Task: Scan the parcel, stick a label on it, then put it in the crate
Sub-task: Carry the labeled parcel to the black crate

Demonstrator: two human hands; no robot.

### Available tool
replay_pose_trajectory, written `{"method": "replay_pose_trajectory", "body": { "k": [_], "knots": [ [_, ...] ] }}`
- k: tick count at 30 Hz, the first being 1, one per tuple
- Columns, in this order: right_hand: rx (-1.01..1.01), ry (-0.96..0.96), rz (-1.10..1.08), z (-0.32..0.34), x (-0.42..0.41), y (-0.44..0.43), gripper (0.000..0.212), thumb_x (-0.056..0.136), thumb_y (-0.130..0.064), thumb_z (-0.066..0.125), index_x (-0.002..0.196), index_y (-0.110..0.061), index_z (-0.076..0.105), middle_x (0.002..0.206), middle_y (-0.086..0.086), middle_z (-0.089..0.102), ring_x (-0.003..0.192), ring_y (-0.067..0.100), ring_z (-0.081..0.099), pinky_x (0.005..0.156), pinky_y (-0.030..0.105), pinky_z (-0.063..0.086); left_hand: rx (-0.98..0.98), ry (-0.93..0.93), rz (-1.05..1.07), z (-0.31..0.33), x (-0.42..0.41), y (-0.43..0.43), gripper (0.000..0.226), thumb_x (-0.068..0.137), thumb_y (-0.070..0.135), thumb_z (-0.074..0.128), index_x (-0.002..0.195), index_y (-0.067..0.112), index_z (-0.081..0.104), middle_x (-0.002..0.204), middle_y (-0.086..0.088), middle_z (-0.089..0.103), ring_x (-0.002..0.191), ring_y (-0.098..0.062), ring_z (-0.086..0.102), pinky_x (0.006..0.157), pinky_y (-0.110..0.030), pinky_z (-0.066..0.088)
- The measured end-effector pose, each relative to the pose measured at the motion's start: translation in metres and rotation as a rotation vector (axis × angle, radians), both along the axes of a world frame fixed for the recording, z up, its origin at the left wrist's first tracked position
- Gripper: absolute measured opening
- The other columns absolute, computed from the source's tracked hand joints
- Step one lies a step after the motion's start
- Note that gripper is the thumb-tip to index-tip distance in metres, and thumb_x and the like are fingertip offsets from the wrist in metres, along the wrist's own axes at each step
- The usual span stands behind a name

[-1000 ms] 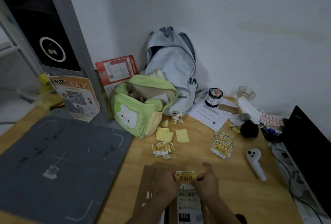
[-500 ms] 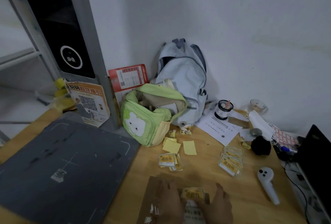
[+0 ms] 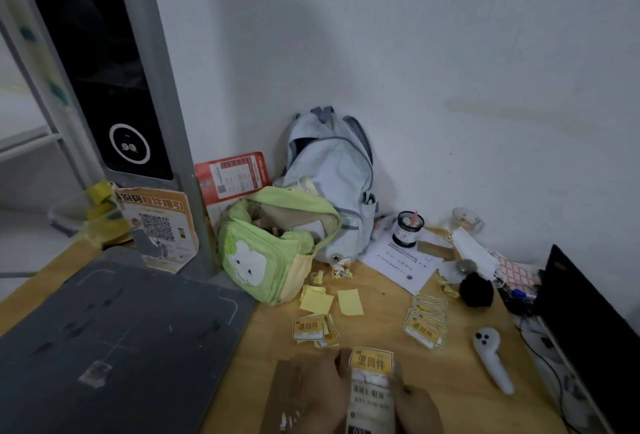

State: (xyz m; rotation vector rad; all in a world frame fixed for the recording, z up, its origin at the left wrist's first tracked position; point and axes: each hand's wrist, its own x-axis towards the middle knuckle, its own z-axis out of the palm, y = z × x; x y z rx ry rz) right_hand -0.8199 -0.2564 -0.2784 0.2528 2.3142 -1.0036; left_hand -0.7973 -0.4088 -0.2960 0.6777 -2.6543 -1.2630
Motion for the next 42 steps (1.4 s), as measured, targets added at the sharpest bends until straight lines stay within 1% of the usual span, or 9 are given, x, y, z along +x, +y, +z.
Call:
{"method": "replay_pose_trajectory", "body": {
  "k": [2, 5, 7, 11, 18, 25, 29, 33, 42],
  "knots": [
    [-0.003, 0.066, -0.026, 0.012, -0.006, 0.001, 0.055, 0.088, -0.062, 0.043, 0.061, -0.019, 0.065, 0.083, 0.011, 0.07, 0.082, 0.021, 0.066, 0.074, 0.029, 0.047, 0.132, -0.06, 0.065, 0.004, 0.007, 0.004, 0.031, 0.095, 0.045, 0.043, 0.108, 0.028, 0.065, 0.104, 0.004, 0.072, 0.096, -0.016, 0.066, 0.076, -0.026, 0.05],
    [-0.003, 0.129, -0.025, 0.034, -0.015, -0.002, 0.06, 0.087, -0.065, 0.042, 0.074, -0.014, 0.072, 0.091, 0.013, 0.075, 0.086, 0.024, 0.069, 0.074, 0.031, 0.051, 0.212, 0.065, 0.071, 0.022, 0.001, 0.003, 0.01, 0.093, 0.036, 0.053, 0.095, 0.03, 0.06, 0.088, 0.016, 0.064, 0.094, -0.015, 0.065, 0.06, -0.015, 0.04],
    [-0.052, 0.187, -0.061, 0.053, -0.02, -0.007, 0.062, 0.087, -0.063, 0.045, 0.088, -0.008, 0.074, 0.092, 0.014, 0.075, 0.084, 0.026, 0.07, 0.081, 0.037, 0.055, 0.231, 0.135, 0.075, 0.04, -0.006, -0.006, 0.008, 0.091, 0.029, 0.056, 0.097, 0.025, 0.061, 0.091, 0.013, 0.063, 0.088, -0.01, 0.06, 0.063, -0.017, 0.039],
    [-0.196, 0.293, -0.147, 0.091, -0.024, -0.019, 0.044, 0.086, -0.053, 0.057, 0.084, -0.011, 0.071, 0.084, 0.009, 0.075, 0.079, 0.027, 0.071, 0.08, 0.048, 0.059, 0.238, 0.254, 0.03, 0.084, -0.014, -0.021, 0.012, 0.09, 0.025, 0.059, 0.102, 0.027, 0.062, 0.091, 0.018, 0.06, 0.09, -0.007, 0.058, 0.069, -0.021, 0.043],
    [-0.3, 0.466, -0.228, 0.172, -0.029, -0.028, 0.039, 0.087, -0.048, 0.058, 0.088, -0.01, 0.069, 0.085, 0.007, 0.074, 0.081, 0.026, 0.07, 0.08, 0.046, 0.059, 0.225, 0.405, -0.048, 0.166, -0.03, -0.034, 0.018, 0.092, 0.027, 0.057, 0.107, 0.021, 0.062, 0.1, 0.009, 0.063, 0.093, -0.014, 0.061, 0.081, -0.033, 0.052],
    [-0.303, 0.629, -0.363, 0.235, -0.011, -0.005, 0.041, 0.086, -0.052, 0.056, 0.08, -0.014, 0.07, 0.08, 0.003, 0.076, 0.076, 0.024, 0.072, 0.076, 0.042, 0.059, 0.227, 0.535, -0.198, 0.233, -0.03, -0.011, 0.028, 0.087, 0.024, 0.061, 0.115, 0.025, 0.059, 0.107, 0.009, 0.06, 0.081, -0.003, 0.058, 0.066, -0.02, 0.044],
    [-0.273, 0.686, -0.459, 0.255, 0.012, 0.029, 0.039, 0.086, -0.052, 0.055, 0.076, -0.017, 0.068, 0.074, -0.001, 0.076, 0.072, 0.021, 0.071, 0.069, 0.037, 0.058, 0.298, 0.532, -0.343, 0.25, -0.022, 0.022, 0.039, 0.088, 0.024, 0.061, 0.126, 0.025, 0.054, 0.124, 0.004, 0.061, 0.098, -0.017, 0.064, 0.087, -0.038, 0.055],
    [-0.228, 0.73, -0.575, 0.271, 0.046, 0.079, 0.037, 0.087, -0.05, 0.053, 0.088, -0.017, 0.069, 0.079, 0.001, 0.077, 0.078, 0.023, 0.072, 0.077, 0.043, 0.06, 0.393, 0.56, -0.505, 0.258, -0.013, 0.073, 0.037, 0.09, 0.02, 0.06, 0.126, 0.027, 0.055, 0.126, 0.003, 0.06, 0.099, -0.016, 0.063, 0.084, -0.034, 0.054],
    [-0.151, 0.81, -0.923, 0.291, 0.166, 0.218, 0.034, 0.089, -0.044, 0.056, 0.092, -0.012, 0.064, 0.074, 0.004, 0.071, 0.063, 0.02, 0.067, 0.067, 0.037, 0.061, 0.497, 0.516, -0.913, 0.28, 0.045, 0.237, 0.04, 0.09, 0.023, 0.06, 0.13, 0.024, 0.053, 0.129, 0.001, 0.058, 0.099, -0.016, 0.063, 0.079, -0.034, 0.058]
  ]
}}
